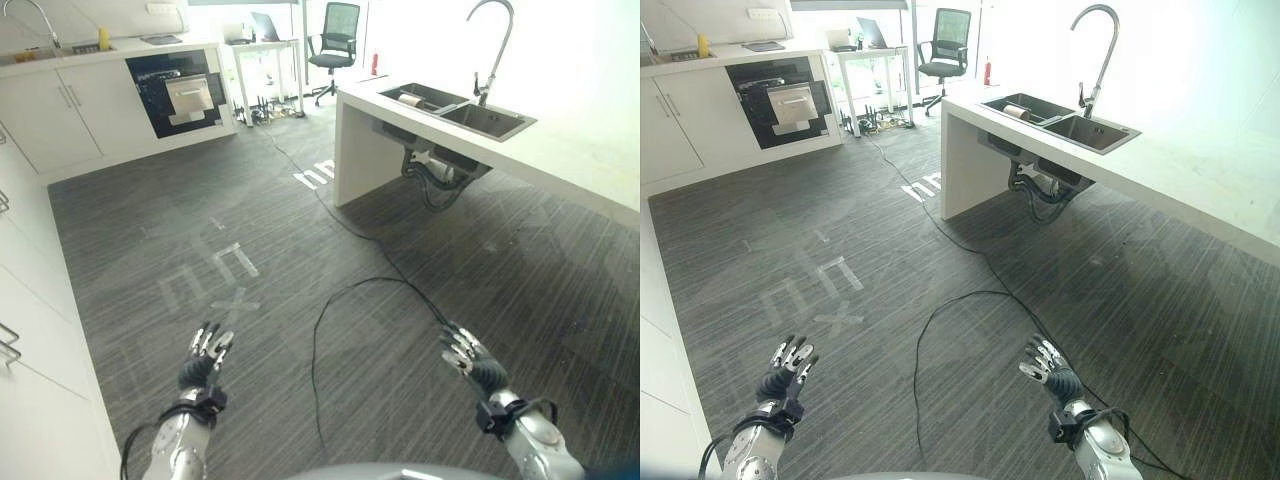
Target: Place the dishes in the dishwasher.
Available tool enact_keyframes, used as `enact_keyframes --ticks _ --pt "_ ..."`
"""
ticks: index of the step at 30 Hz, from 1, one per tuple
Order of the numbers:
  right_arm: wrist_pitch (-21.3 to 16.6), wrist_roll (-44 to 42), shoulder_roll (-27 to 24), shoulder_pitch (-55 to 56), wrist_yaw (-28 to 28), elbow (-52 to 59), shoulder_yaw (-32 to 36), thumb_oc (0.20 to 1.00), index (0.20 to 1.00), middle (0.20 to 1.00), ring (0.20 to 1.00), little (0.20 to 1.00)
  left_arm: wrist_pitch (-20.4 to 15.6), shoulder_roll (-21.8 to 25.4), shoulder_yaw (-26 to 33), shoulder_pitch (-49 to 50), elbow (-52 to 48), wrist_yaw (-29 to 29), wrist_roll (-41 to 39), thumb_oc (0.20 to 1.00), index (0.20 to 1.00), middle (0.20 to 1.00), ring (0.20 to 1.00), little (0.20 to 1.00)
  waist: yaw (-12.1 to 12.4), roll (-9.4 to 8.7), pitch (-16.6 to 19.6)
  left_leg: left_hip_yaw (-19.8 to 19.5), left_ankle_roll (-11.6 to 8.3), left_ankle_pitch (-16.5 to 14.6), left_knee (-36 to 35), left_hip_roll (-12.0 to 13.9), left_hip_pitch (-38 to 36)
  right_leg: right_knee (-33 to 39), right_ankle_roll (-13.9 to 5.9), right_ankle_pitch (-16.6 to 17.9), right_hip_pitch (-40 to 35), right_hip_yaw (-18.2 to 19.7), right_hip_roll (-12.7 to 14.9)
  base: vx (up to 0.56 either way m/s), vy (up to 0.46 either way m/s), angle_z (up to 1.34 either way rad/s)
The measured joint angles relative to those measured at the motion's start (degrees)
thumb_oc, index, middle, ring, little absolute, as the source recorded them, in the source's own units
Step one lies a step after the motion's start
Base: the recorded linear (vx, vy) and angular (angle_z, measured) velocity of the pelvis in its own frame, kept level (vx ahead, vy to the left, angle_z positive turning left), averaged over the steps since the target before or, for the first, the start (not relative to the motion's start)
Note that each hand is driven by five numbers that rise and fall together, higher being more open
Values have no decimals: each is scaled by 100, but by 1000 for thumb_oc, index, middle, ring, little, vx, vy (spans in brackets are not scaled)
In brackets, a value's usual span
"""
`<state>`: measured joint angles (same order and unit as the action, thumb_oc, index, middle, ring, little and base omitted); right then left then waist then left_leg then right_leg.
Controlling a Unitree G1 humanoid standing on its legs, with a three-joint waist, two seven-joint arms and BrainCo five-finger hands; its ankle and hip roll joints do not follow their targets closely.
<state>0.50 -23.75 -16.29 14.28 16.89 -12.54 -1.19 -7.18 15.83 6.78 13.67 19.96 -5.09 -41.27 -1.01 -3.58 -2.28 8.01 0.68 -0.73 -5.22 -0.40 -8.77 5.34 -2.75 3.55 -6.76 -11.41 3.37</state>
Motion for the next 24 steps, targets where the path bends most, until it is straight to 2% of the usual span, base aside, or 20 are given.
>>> enact_keyframes --ticks 8,9,13,17,18,19,20,21,22,23,24 --pt "-17 8 -181 22 3 341 -14 1000 1000 1000 1000 1000 42 109 -16 66 -212 -23 269 1000 1000 1000 1000 1000 -12 -1 -11 1 -12 -7 1 12 11 0 -21 -19 9 -2 -6 -2 -86 0" --pt "-23 0 -273 115 -7 704 13 1000 1000 1000 1000 1000 112 204 -28 135 -405 -24 272 1000 1000 1000 1000 1000 -22 5 -28 3 -29 -15 1 36 12 1 -10 -41 13 -2 -28 41 -267 -1" --pt "-88 -5 -255 236 11 1267 2 1000 1000 1000 1000 1000 230 219 -43 190 -872 -81 244 1000 1000 1000 1000 1000 -27 65 -69 2 -88 -35 11 92 8 2 -11 -105 11 -1 -93 65 -199 -1" --pt "-138 -124 -343 187 20 1297 -38 1000 1000 1000 1000 1000 251 219 -82 188 -1039 -114 199 1000 1000 1000 1000 1000 -13 135 -125 4 -106 3 43 139 -32 1 37 -138 -24 32 -169 26 -192 1" --pt "-137 -239 -362 70 31 1290 -76 1000 1000 1000 1000 1000 241 267 -41 100 -1037 -110 171 1000 1000 1000 1000 1000 0 -64 -356 7 -370 -132 1021 132 416 -41 182 -262 13 23 -114 -13 -204 15" --pt "-138 -247 -370 -10 39 1310 -69 1000 1000 1000 1000 1000 239 296 -38 45 -1037 -108 172 1000 1000 1000 1000 1000 13 -203 -496 23 -421 -164 1877 137 860 -73 236 -294 22 30 -55 27 -161 22" --pt "-172 -290 -414 -90 33 1343 -24 1000 1000 1000 1000 1000 238 284 -49 -1 -1033 -109 177 1000 1000 1000 1000 1000 40 -256 -644 54 -560 -77 3135 236 1538 -241 377 -326 111 23 -56 107 -103 13" --pt "-266 -348 -515 -194 35 1328 16 1000 1000 1000 1000 1000 223 231 -70 -26 -1031 -124 187 1000 1000 1000 1000 1000 72 -158 -793 -45 -898 240 4420 467 2261 -610 578 -467 291 54 -107 201 0 -3" --pt "-303 -400 -455 -214 17 1288 162 1000 1000 1000 1000 1000 211 235 -168 26 -941 -136 191 1000 1000 1000 1000 1000 160 -80 -965 -61 -756 333 4782 626 2698 -624 562 -528 201 85 -130 280 71 -19" --pt "-310 -468 -448 -224 13 1289 179 1000 1000 1000 1000 1000 214 227 -212 89 -880 -145 191 1000 1000 1000 1000 1000 171 -106 -987 128 -661 219 4210 665 2717 -611 576 -531 208 87 -111 359 130 -24" --pt "-312 -532 -458 -231 -1 1292 187 1000 1000 1000 1000 1000 223 177 -222 114 -809 -167 190 1000 1000 1000 1000 1000 157 2 -1005 452 -652 208 3110 732 2555 -497 570 -526 188 39 -123 504 235 -18"
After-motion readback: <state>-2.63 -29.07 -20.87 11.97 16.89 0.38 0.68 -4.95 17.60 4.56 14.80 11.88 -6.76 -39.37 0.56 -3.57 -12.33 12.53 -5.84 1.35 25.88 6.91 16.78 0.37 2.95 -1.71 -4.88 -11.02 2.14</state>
